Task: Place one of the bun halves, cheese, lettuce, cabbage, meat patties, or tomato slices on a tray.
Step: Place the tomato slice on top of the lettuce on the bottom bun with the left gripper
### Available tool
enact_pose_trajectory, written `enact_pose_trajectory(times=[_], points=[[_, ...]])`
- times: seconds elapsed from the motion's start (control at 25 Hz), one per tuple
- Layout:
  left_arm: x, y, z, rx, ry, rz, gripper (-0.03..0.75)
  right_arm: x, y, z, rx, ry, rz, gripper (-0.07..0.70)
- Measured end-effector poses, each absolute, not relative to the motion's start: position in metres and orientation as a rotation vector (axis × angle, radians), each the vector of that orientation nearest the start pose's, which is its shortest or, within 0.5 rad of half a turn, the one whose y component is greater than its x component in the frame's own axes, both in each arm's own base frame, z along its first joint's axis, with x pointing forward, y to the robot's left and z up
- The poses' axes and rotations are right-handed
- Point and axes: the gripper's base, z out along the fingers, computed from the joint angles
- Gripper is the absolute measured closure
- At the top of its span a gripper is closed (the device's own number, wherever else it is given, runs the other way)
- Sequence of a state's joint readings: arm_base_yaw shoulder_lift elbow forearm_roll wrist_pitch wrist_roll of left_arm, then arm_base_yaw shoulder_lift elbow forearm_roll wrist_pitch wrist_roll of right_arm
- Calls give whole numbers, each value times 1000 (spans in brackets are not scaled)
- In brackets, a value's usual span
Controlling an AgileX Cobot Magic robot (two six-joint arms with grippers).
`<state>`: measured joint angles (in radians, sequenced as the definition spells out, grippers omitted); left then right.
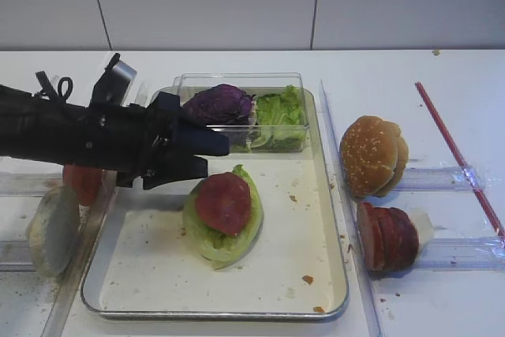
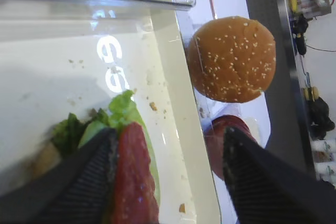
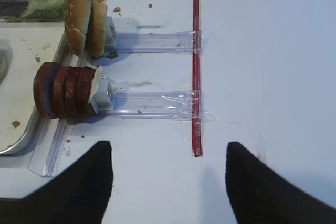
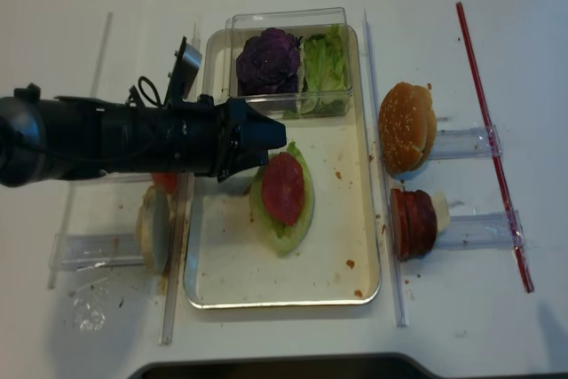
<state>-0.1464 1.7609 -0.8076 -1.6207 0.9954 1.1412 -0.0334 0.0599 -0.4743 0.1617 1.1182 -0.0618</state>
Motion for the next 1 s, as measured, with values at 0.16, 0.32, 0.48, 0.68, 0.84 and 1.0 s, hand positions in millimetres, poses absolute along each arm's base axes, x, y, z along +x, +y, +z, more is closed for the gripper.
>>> enact_pose_trajectory(times=[0.16,0.32,0.48,0.68,0.84,1.0], points=[[294,-118,179,79,2352,-1434,312,4,13,267,-36,2178,145,163],[296,-117,178,117,2342,-1385,312,4,13,267,-34,2178,146,164],[296,-117,178,131,2338,-1367,312,4,13,267,-33,2178,146,164],[297,-117,179,145,2335,-1362,312,4,13,267,-32,2178,147,164],[303,-119,189,186,2326,-1383,312,4,13,267,-32,2178,147,164],[308,-121,196,228,2367,-1385,312,4,13,267,-32,2178,147,164]])
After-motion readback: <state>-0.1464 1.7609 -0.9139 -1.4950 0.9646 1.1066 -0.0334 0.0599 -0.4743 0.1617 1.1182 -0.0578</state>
